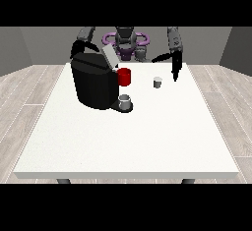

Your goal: Insert the coffee pod into the coffee machine and close the lid

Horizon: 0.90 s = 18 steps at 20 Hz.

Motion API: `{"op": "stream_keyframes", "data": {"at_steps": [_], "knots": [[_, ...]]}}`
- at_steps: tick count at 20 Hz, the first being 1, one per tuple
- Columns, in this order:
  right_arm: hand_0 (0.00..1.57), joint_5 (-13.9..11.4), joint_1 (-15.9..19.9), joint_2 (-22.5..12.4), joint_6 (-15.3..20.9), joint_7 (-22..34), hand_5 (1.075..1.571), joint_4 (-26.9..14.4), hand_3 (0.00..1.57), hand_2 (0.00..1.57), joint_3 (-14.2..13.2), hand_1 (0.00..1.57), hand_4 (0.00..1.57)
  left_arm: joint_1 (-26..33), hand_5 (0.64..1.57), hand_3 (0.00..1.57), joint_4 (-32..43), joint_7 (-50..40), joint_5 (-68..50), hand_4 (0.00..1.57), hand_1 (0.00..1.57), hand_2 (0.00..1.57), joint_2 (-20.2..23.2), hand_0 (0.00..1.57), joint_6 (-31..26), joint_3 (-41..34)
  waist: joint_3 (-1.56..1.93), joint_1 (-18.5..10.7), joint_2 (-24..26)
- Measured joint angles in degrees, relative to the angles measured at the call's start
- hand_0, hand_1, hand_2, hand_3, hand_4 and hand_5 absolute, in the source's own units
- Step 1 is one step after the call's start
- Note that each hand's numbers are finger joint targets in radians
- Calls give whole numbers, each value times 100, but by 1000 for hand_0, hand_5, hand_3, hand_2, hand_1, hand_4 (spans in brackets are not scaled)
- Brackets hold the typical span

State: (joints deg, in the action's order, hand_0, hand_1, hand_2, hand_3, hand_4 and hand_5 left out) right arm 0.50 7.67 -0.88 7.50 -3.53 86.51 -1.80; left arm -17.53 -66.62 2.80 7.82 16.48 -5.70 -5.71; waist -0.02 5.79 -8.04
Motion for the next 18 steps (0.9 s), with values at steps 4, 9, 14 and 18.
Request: {"op": "stream_keyframes", "data": {"at_steps": [4,9,14,18], "knots": [[0,-49,186,-28,99,55,1571,-344,0,0,-90,0,428,-261,1571,0,372,-148,266,0,0,0,-28,0,19,123,2,-61,28],[0,-89,219,-95,59,-63,1571,-671,0,0,-127,0,410,-477,1571,0,838,-68,644,0,0,459,-20,0,72,262,1,-40,23],[0,-122,426,-178,127,73,1571,-817,0,0,-202,0,393,-643,1571,429,1381,95,979,0,695,778,-42,695,239,288,1,-53,59],[0,-143,373,-80,166,-53,1571,-905,0,0,-144,0,465,-768,1571,487,1791,226,1214,0,704,775,18,704,349,283,1,-13,28]]}}
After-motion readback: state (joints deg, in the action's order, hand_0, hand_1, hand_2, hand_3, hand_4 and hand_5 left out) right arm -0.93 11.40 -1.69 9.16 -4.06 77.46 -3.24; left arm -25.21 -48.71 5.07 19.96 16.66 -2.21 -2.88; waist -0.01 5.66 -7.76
